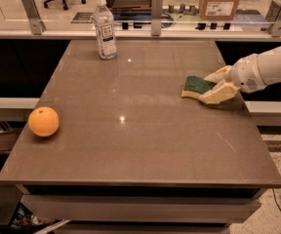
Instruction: Move sponge near orange
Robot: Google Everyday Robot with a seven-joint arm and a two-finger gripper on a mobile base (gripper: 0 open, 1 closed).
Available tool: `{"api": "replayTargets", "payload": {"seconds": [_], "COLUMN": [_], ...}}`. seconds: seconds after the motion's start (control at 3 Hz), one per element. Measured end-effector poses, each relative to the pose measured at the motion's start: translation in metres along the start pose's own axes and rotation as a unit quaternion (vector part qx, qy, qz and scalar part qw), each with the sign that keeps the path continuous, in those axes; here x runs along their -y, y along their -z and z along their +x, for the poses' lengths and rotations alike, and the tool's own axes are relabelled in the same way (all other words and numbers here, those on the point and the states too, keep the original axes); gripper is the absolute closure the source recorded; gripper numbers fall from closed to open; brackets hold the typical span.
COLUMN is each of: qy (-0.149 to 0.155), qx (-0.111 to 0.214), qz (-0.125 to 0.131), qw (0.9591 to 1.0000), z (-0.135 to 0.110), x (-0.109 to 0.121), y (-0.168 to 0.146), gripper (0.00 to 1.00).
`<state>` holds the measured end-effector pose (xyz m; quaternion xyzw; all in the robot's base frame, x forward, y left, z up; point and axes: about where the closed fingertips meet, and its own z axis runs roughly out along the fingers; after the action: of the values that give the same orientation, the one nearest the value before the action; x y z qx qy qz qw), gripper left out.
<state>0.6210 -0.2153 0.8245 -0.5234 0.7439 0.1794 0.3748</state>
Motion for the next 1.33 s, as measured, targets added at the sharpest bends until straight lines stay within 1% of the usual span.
{"api": "replayTargets", "payload": {"seconds": [1.33], "qy": [0.0], "qx": [0.002], "qz": [0.001], "qw": [1.0], "z": [-0.0002], "x": [0.0001], "y": [-0.0003], "gripper": [1.0]}}
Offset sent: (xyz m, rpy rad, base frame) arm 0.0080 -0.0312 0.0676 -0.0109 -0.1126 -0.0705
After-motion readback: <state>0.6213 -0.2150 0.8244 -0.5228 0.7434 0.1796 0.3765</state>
